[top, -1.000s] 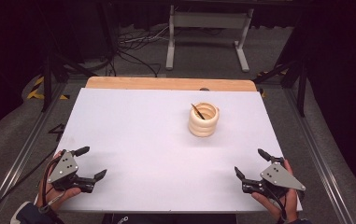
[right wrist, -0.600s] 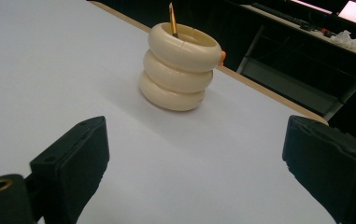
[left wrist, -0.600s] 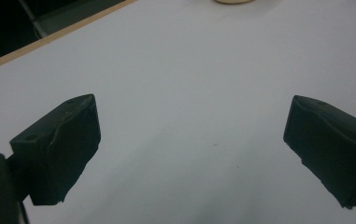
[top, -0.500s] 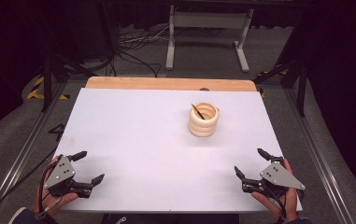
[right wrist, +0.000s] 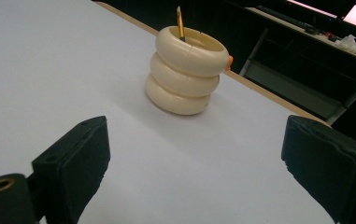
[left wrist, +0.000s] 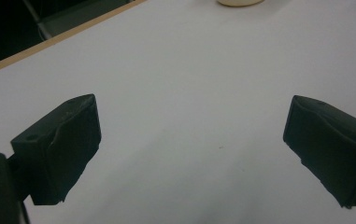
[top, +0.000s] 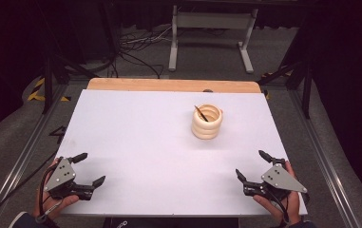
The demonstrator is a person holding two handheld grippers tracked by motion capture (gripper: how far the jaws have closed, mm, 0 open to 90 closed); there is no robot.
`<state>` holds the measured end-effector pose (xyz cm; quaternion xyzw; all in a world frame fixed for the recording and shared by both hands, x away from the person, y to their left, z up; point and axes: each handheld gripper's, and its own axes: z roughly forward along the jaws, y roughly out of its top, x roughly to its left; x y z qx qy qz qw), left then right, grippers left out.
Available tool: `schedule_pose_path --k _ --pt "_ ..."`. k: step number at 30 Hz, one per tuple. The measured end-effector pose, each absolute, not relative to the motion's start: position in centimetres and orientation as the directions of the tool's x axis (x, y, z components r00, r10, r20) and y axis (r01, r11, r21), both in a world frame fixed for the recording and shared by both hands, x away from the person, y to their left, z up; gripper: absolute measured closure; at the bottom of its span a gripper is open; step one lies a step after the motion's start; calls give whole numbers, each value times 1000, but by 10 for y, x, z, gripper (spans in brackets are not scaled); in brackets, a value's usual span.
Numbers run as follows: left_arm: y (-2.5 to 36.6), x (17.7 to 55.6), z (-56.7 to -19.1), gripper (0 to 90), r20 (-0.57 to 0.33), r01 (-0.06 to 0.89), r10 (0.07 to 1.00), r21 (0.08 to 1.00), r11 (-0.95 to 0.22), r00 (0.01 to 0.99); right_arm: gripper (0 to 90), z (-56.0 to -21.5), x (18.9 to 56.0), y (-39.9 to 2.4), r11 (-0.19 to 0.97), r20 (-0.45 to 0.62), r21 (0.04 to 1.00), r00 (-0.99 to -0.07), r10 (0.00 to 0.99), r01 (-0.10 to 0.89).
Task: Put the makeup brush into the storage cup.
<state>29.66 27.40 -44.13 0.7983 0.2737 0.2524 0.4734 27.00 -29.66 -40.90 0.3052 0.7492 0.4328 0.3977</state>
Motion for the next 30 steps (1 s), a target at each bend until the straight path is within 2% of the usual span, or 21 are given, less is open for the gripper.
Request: schedule_pose_path --k 30 --pt "270 299 -441 52 141 193 664 894 -404 735 87 -411 270 -299 439 -326 889 -496 805 129"
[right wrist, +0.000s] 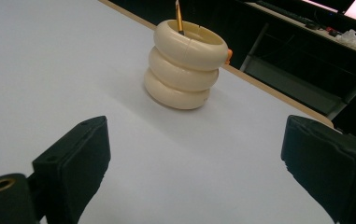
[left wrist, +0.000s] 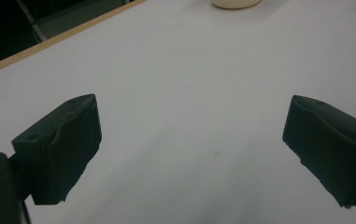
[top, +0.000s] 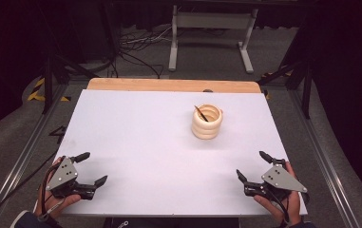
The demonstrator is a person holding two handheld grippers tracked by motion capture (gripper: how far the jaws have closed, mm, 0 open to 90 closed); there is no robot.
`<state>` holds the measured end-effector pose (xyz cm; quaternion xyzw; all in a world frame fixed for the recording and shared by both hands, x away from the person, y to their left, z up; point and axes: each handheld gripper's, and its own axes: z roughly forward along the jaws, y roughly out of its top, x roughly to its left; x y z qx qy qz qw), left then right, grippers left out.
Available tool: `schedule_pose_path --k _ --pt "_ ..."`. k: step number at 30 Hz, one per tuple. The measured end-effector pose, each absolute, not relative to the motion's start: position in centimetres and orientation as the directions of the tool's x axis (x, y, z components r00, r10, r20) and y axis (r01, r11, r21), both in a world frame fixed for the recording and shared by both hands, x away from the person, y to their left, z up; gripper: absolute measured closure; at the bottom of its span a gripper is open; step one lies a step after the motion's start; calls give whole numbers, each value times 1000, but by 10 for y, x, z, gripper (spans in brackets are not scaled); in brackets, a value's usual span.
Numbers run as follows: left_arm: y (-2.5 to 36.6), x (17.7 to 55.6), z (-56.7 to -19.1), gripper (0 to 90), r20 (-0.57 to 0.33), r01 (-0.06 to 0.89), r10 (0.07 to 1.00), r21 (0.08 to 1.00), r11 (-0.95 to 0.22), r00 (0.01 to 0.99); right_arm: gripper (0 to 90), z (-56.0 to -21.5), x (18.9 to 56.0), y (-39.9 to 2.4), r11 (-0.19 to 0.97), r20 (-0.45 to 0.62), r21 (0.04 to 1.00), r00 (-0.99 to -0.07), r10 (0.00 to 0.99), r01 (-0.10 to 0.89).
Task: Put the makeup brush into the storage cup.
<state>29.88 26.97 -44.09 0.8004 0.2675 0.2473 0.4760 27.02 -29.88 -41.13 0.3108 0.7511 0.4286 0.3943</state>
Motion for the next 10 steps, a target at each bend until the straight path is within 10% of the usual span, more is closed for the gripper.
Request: schedule_pose_path --k 10 --pt "268 301 -441 52 131 197 666 898 -394 734 86 -413 271 -299 433 -319 891 -494 809 133"
